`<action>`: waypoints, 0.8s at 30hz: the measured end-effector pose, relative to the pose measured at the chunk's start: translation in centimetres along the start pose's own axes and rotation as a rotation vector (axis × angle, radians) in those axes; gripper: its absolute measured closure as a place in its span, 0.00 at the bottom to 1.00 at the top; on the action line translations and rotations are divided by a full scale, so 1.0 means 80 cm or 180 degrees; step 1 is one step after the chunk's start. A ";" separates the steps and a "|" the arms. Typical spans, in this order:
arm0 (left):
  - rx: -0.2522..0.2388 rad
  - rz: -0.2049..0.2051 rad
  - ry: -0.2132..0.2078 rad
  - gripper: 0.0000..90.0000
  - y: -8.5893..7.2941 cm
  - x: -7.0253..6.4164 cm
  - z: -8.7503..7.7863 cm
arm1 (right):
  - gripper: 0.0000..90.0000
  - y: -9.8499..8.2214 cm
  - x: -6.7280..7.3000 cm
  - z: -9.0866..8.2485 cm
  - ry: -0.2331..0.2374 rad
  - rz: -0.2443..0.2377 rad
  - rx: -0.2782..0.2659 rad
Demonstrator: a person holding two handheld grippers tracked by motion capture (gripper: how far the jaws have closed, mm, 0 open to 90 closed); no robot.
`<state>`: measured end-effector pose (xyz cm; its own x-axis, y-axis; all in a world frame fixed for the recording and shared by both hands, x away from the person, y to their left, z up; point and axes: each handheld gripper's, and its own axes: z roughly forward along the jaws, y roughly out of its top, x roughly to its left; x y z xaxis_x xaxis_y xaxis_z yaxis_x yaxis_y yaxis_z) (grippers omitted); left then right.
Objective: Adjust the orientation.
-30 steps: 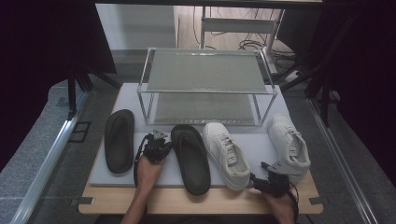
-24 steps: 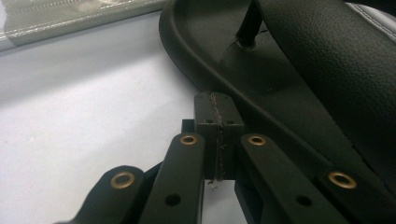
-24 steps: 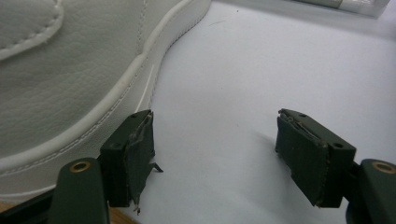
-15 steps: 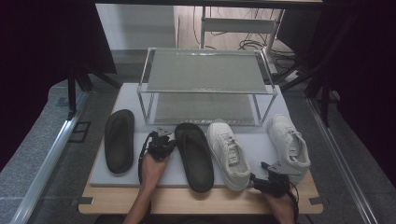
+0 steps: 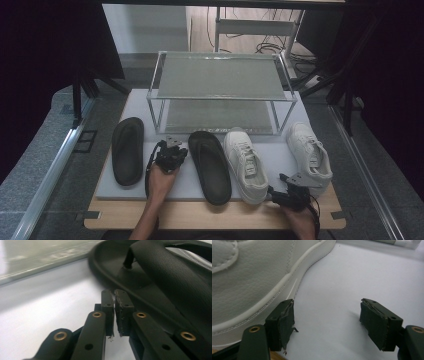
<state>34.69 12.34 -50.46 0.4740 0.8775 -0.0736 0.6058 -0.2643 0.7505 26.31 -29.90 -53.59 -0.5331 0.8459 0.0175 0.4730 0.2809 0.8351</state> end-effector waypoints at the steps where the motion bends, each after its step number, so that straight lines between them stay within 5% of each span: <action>1: -0.0009 -0.0024 0.0037 0.93 -0.003 0.004 -0.007 | 0.31 0.000 0.000 0.000 -0.0001 -0.0001 0.0000; 8: -0.0112 -0.0198 0.0342 0.88 -0.024 0.039 -0.065 | 0.31 0.000 0.000 0.000 -0.0001 0.0000 0.0001; 14: -0.0170 -0.0326 0.0599 0.87 -0.031 0.066 -0.091 | 0.31 0.000 0.000 0.000 -0.0001 -0.0001 0.0001; 24: -0.0110 -0.0533 0.0781 0.83 -0.034 0.109 -0.096 | 0.31 0.000 0.000 0.000 -0.0003 -0.0003 -0.0002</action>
<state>32.25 23.74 -48.10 0.1982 0.9793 -0.0406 0.6383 -0.0975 0.7636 26.33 -29.91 -53.60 -0.5330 0.8460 0.0161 0.4720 0.2815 0.8354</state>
